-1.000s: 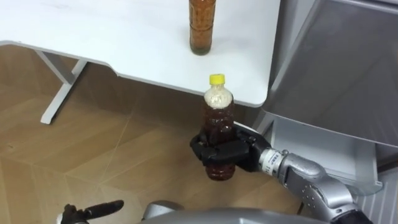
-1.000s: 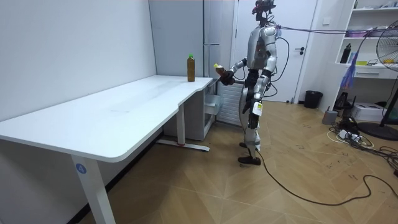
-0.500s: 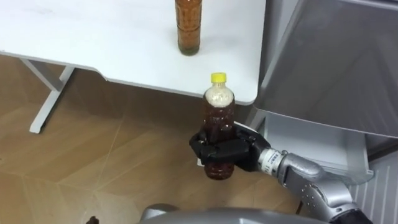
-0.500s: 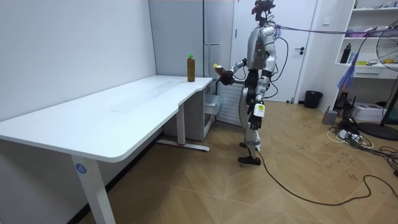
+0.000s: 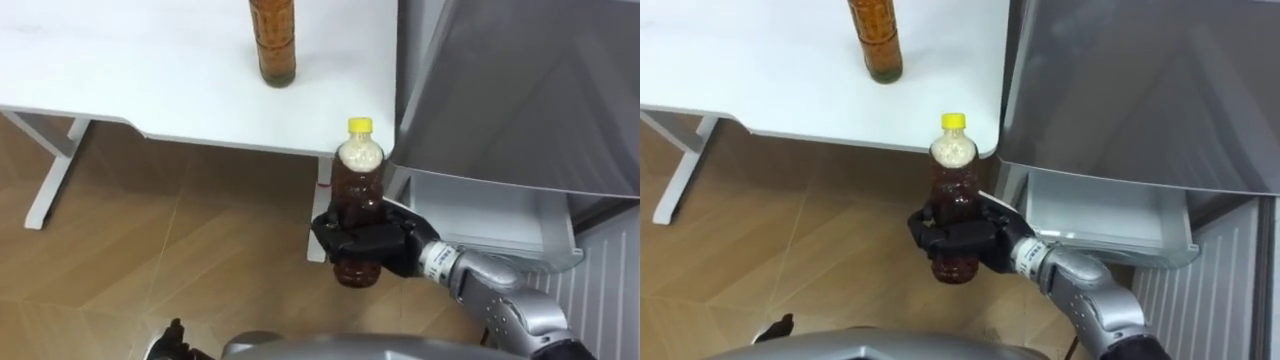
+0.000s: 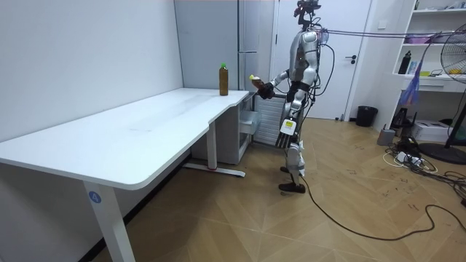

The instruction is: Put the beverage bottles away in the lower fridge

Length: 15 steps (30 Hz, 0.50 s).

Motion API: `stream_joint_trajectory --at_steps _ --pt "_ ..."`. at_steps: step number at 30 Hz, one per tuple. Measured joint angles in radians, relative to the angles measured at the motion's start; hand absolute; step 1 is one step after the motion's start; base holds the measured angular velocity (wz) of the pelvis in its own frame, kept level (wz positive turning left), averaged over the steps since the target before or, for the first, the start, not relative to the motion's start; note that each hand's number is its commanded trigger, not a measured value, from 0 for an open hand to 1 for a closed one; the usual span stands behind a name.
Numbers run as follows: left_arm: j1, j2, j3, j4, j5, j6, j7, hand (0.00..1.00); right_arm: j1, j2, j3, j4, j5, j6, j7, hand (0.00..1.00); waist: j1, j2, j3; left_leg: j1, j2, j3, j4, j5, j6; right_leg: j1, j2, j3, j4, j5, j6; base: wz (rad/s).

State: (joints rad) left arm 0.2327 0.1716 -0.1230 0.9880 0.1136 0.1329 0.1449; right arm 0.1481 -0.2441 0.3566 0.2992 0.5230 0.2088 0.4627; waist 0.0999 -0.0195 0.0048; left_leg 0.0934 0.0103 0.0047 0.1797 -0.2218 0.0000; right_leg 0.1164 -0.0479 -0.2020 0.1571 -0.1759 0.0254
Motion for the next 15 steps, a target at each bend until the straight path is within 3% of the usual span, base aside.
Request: stream_joint_trajectory --at_steps 6,15 --pt "0.017 -0.002 -0.010 -0.002 0.000 0.002 0.000 0.00 0.008 0.009 -0.041 0.076 0.119 -0.001 -0.092 1.00 -0.017 0.002 -0.0009 0.006 0.001 0.009 -0.007 0.000 0.000 0.001 0.001 0.008 0.000 0.000 0.001 -0.03" --pt "0.026 -0.008 -0.017 -0.001 0.000 0.013 -0.012 0.00 0.039 0.006 -0.089 0.082 0.263 -0.012 -0.230 1.00 -0.028 0.025 -0.0011 0.007 0.004 0.021 -0.004 0.000 0.000 -0.004 0.002 0.014 0.003 0.001 0.001 -0.02"
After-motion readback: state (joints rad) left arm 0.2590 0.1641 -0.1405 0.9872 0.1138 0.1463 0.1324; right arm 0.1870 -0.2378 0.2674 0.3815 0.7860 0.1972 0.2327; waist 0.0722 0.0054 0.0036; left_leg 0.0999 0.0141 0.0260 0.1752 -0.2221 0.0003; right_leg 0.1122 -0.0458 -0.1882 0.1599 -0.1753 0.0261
